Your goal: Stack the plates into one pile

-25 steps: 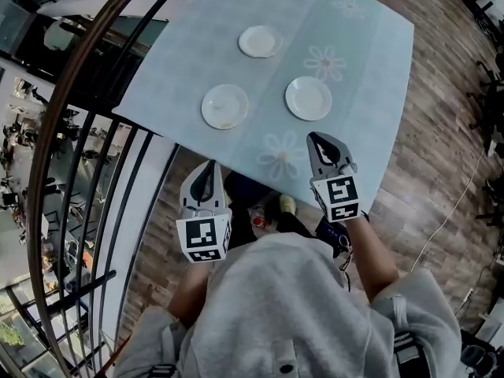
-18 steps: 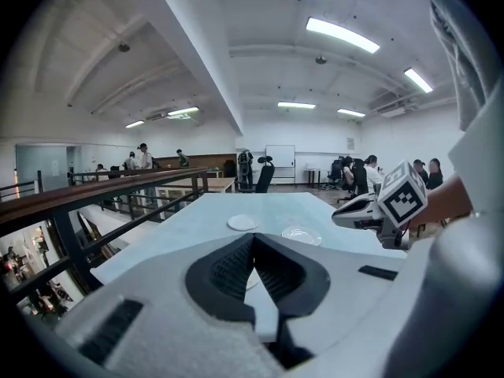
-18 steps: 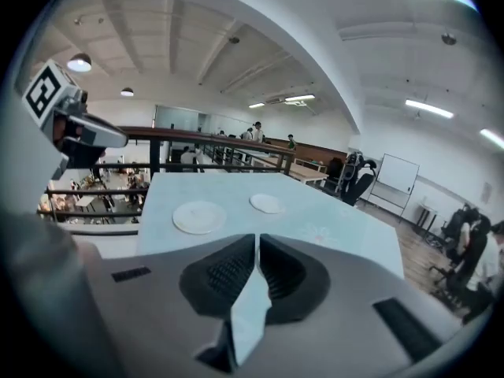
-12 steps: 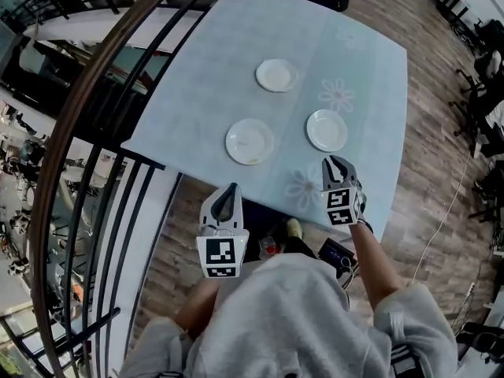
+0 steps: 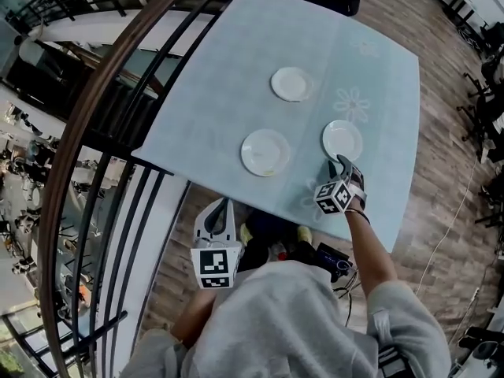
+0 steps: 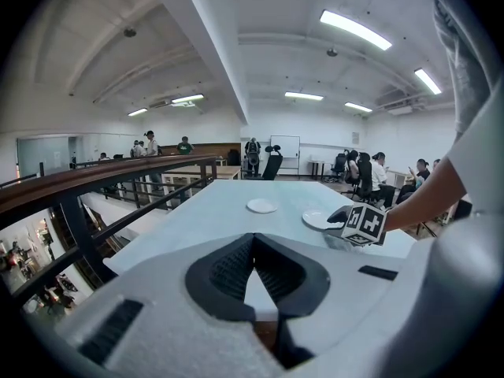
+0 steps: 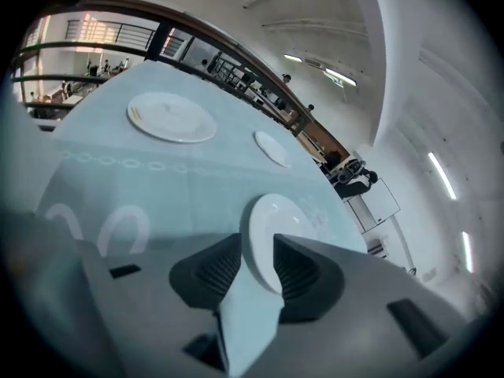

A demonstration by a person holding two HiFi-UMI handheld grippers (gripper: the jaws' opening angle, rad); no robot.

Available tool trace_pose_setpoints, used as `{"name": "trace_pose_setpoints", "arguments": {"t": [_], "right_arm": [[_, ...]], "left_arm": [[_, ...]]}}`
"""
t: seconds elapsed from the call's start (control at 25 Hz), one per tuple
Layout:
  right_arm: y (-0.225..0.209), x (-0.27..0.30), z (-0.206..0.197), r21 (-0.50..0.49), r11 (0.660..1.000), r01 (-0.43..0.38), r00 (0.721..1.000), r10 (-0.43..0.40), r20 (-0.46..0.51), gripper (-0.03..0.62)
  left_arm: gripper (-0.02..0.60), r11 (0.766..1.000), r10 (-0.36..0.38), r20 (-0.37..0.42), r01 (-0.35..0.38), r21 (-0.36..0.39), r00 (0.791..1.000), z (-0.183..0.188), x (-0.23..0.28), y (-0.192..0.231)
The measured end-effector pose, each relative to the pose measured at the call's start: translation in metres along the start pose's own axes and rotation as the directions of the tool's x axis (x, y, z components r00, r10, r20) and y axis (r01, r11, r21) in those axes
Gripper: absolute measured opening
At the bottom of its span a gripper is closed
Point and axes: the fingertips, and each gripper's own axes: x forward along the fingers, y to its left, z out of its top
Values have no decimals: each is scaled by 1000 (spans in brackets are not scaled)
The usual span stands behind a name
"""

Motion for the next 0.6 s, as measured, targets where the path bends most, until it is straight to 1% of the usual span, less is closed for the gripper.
{"name": "trace_pose_setpoints", "arguments": {"t": [0.12, 0.24, 0.28, 0.32, 0.4, 0.48, 0.6], "right_arm": [[-5, 24, -16, -55, 998, -2, 999, 0, -35, 124], [-14, 37, -29, -59, 998, -17, 997, 12, -74, 124], [-14, 37, -28, -53, 998, -32, 996, 27, -89, 119], [-13, 36, -25, -57, 997, -49, 994, 43, -105, 98], [-7, 34, -18, -114, 991, -66, 989, 50, -138, 54], [-3, 33, -16, -182, 981, -64, 986, 33, -166, 44], [-3, 34, -16, -189, 979, -75, 982, 39, -186, 44]], "left_arm": [[18, 1000, -1, -23, 1, 12, 1000, -7, 13, -7], [18, 999, -11, -30, 12, 31, 999, -11, 22, -14], [18, 999, -15, -31, 16, 37, 999, -9, 21, -11], [18, 999, -18, -32, 19, 40, 999, -6, 19, -6], [18, 999, -19, -35, 20, 42, 999, -1, 13, 4], [18, 999, -16, -37, 18, 45, 999, 0, 9, 11], [18, 999, -10, -32, 11, 48, 999, 2, 8, 17]]}}
